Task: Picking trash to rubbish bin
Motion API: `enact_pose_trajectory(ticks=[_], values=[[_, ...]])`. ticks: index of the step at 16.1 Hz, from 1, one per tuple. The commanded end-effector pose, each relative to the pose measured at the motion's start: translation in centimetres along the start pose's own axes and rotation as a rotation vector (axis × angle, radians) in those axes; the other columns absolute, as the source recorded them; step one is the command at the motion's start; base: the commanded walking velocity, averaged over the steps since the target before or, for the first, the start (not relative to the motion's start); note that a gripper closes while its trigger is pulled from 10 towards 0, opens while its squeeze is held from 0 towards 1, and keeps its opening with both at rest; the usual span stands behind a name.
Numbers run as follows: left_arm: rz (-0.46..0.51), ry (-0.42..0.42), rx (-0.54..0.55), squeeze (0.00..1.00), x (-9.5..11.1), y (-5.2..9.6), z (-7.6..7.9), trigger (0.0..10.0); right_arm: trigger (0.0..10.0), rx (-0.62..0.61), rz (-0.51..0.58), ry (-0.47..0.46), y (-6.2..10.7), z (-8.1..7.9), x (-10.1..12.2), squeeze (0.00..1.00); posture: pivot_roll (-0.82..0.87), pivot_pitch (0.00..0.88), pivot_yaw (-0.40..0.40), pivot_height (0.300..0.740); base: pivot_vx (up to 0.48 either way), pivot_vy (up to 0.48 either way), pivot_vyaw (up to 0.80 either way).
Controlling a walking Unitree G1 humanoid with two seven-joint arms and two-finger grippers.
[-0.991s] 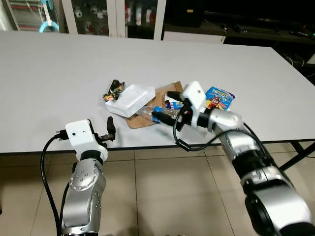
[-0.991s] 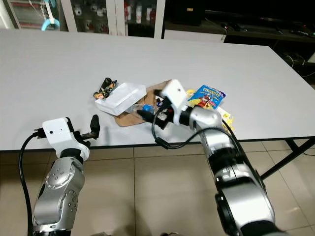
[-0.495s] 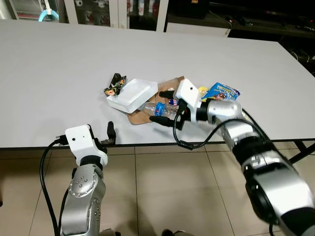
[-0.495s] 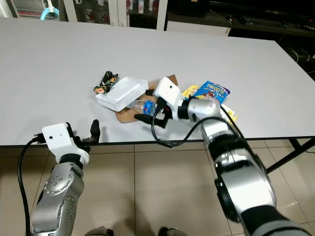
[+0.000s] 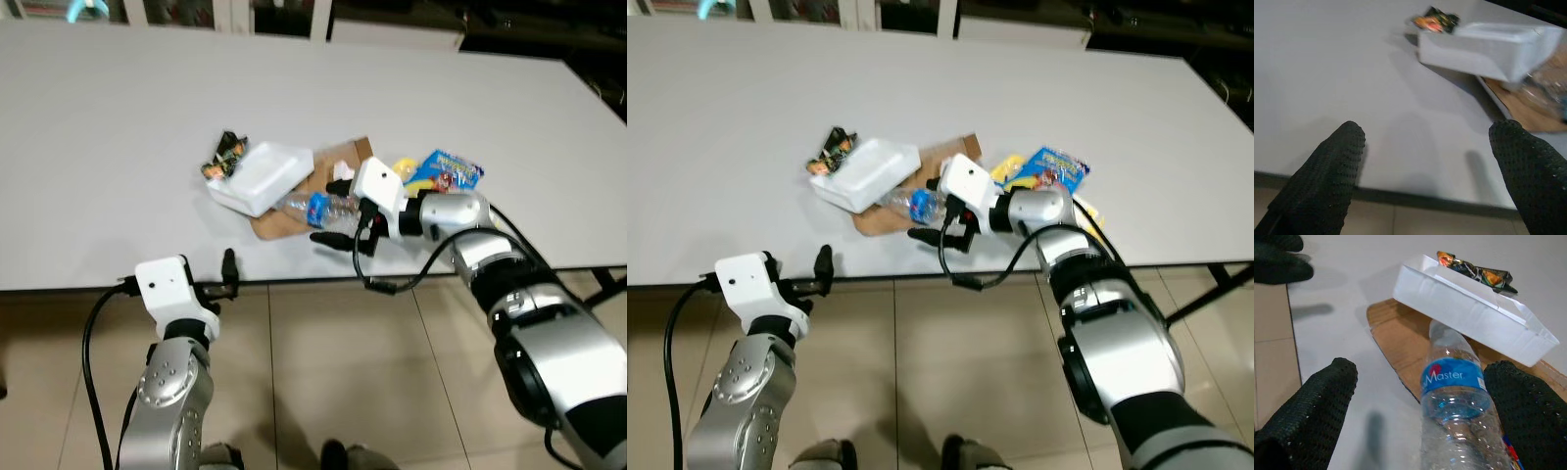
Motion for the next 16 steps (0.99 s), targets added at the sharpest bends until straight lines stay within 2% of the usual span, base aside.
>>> enact_pose_trajectory(ticks=[1,5,10,16], values=[[-0.014,0.033,-0.033,0.00,-0.2,0.7,1.4,10.0,10.0,0.001,-0.028,0.032,0.3,0.4,0.1,0.00,0.00,0.211,-0.133,0.740,0.000,0.000,0.00],[-0.026,0.032,-0.027,0.00,-0.3,1.5,1.3,10.0,10.0,-0.058,-0.034,0.037,0.5,1.4,0.3,0.00,0.01,0.235,-0.128,0.740,0.000,0.000,0.00],[-0.040,0.029,-0.030,0.00,-0.3,1.9,1.0,10.0,10.0,-0.084,-0.037,0.041,0.7,1.8,0.3,0.00,0.01,0.250,-0.126,0.740,0.000,0.000,0.00],[-0.056,0.046,-0.052,0.00,-0.6,2.6,1.6,10.0,10.0,-0.121,-0.056,0.073,1.1,2.4,0.1,0.00,0.01,0.259,-0.128,0.740,0.000,0.000,0.00]])
Point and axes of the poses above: a point about 5 cm out from each wrist's last joint towards the gripper, its own y axis pointing back from the gripper into the wrist, its own x axis along the axis of the wrist's last joint, z = x × y, the point moved 6 cm from there along -y, pointing out of the wrist towards the gripper, and after that the axes turned 8 degrees about -y, right-handed, at the moved point
